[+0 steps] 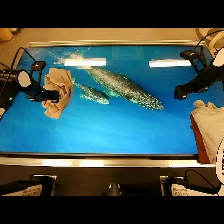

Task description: Fold the shirts.

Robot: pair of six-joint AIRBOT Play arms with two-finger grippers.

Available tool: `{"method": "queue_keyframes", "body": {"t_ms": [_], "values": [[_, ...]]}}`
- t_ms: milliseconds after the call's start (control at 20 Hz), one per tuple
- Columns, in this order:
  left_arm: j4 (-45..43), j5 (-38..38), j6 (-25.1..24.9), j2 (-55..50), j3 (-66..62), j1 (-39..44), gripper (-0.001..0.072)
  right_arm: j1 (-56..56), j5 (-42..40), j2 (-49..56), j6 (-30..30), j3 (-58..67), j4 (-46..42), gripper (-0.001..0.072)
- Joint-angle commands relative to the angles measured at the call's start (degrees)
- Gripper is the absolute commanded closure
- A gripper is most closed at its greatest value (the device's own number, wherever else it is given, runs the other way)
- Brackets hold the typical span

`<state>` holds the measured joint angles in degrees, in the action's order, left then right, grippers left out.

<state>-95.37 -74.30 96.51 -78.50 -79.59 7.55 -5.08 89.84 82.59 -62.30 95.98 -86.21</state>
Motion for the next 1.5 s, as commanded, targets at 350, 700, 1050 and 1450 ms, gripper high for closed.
{"method": "queue_keyframes", "body": {"t_ms": [350,700,1050,1450], "values": [[-0.02,0.00,0.00,-0.02,0.02,0.02,-0.0013,0.07,0.02,0.02,-0.02,0.07,0.00,0.0017],[-0.02,0.00,0.00,-0.02,0.02,0.02,-0.0013,0.07,0.02,0.02,0.00,0.07,0.02,0.0017],[0.46,0.04,0.17,-0.20,0.02,0.02,-0.0013,0.07,-2.05,0.02,-0.02,0.07,0.02,0.0017],[0.61,10.73,5.92,-4.31,-0.33,-1.33,-0.0013,0.07,-14.73,0.31,-0.24,0.07,4.35,0.0092]]}}
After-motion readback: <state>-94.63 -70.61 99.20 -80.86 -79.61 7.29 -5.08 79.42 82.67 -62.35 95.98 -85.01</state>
